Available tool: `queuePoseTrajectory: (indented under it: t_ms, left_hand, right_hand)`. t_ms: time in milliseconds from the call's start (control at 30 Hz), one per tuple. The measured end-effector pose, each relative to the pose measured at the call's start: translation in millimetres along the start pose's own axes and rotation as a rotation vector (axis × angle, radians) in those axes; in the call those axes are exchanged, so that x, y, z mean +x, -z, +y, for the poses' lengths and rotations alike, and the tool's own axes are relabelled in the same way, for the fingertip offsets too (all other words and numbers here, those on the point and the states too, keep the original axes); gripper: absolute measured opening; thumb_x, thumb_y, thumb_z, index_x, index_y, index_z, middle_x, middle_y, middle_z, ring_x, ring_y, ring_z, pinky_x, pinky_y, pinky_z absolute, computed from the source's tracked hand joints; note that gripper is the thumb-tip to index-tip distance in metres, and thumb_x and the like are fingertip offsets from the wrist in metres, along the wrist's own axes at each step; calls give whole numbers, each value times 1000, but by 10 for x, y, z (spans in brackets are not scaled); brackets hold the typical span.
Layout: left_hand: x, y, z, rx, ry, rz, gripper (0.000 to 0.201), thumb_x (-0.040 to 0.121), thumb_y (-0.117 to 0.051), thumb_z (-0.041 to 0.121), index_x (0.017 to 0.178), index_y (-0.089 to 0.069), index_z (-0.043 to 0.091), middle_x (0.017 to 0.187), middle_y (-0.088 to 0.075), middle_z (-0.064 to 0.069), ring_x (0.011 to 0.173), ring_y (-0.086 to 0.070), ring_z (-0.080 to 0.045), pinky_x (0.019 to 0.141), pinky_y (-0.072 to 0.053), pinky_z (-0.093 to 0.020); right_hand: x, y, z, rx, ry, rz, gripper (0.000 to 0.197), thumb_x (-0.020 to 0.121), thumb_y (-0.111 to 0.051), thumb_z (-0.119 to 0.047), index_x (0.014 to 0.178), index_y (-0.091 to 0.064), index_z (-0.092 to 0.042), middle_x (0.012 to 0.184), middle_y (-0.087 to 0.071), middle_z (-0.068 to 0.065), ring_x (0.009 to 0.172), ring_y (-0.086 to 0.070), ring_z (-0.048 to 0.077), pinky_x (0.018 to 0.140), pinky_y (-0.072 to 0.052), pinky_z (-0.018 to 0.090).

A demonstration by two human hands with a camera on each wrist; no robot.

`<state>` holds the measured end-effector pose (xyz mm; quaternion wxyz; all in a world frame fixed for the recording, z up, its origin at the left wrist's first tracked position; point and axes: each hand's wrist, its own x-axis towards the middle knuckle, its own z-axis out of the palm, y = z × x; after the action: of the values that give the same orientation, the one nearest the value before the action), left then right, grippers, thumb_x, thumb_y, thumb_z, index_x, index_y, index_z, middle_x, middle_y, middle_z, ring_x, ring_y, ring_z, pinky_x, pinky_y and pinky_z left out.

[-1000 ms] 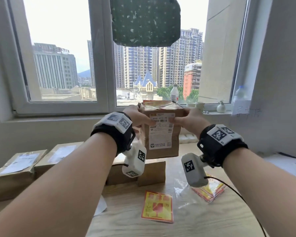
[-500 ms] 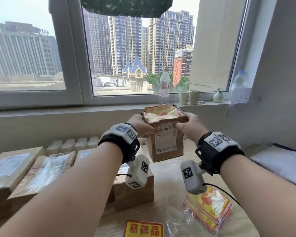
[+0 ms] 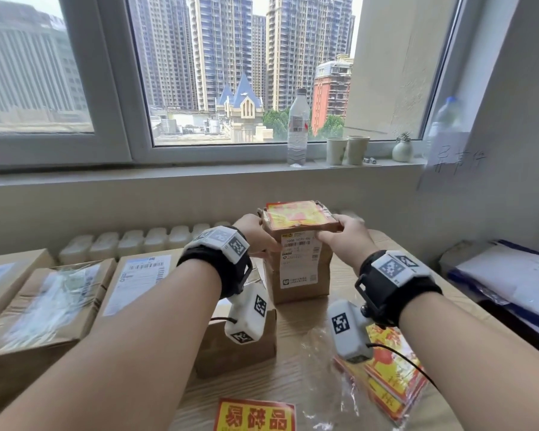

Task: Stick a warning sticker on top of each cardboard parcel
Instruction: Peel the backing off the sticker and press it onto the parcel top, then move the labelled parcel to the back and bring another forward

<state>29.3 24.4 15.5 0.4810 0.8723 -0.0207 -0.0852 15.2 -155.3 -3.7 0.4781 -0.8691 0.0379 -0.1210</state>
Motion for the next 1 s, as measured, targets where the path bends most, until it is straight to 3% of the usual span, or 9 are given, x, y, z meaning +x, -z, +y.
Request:
queuePoseTrajectory:
  t_ms: [167,233,300,400,467,533,667,833,1000]
  left_hand:
    - [-185,98,35,20,48,30,36,73,-76,-7,73,-47,15,83,-55,1,83,-64,-17,74,-59,-29]
    - [-275,215,22,28,49,104,27,75,-74,-7,83,-55,10,95,-54,-3,90,-64,-20,79,-59,-32]
    - [-353,360,-34,1,76,172,22,78,-70,-6,94,-59,3,109,-56,-10,106,-63,-26,86,-57,-36]
    - [-520,554,-194,6,150,251,21,83,-66,0,73,-51,11,109,-62,-14,107,-62,-29,89,-55,-39]
    - [-658,621,-302,12,195,274,11,82,-69,4,87,-59,6,111,-63,-15,105,-63,-31,91,-54,-42]
    - [-696,635,-422,-7,235,277,28,81,-70,7,107,-63,-3,114,-64,-20,100,-64,-32,91,-54,-45]
    - [-771,562,-537,-26,273,230,39,84,-67,6,121,-59,-2,117,-61,-21,105,-62,-33,93,-53,-45]
    - [-697,500,-531,38,264,208,32,84,-66,9,113,-62,-4,113,-63,-20,105,-61,-31,93,-53,-41]
    - [-631,389,-407,226,249,189,21,89,-62,17,108,-60,7,82,-56,-3,79,-55,-19,59,-44,-24]
  right_hand:
    - [-99,45,-70,-16,-36,-13,49,87,-66,-20,133,-53,-10,116,-62,4,97,-57,15,72,-46,21]
    - [-162,93,-166,-3,0,70,56,86,-65,-21,139,-47,-12,134,-56,5,116,-54,18,96,-43,29]
    - [-245,133,-285,5,100,241,42,85,-63,-18,127,-58,-17,119,-64,1,114,-58,19,106,-41,40]
    - [-404,98,-481,12,159,334,12,85,-61,-17,90,-70,-23,85,-70,-6,86,-67,16,87,-55,42]
    - [-486,-17,-568,19,102,205,14,83,-60,-16,74,-69,-21,79,-73,-1,80,-71,19,78,-59,42]
    - [-538,-189,-588,-12,-2,-19,18,81,-59,-13,67,-68,-19,78,-74,5,81,-72,24,76,-60,43]
    - [-628,-531,-502,-146,-103,-246,18,81,-60,-16,90,-74,-7,87,-71,7,86,-69,24,79,-60,39]
    - [-698,-807,-413,-228,-176,-355,26,87,-60,-24,100,-65,-3,85,-62,6,71,-55,17,56,-40,25]
    - [-689,-941,-326,-267,-202,-401,21,91,-60,-20,100,-63,-2,81,-58,5,68,-54,15,52,-39,23]
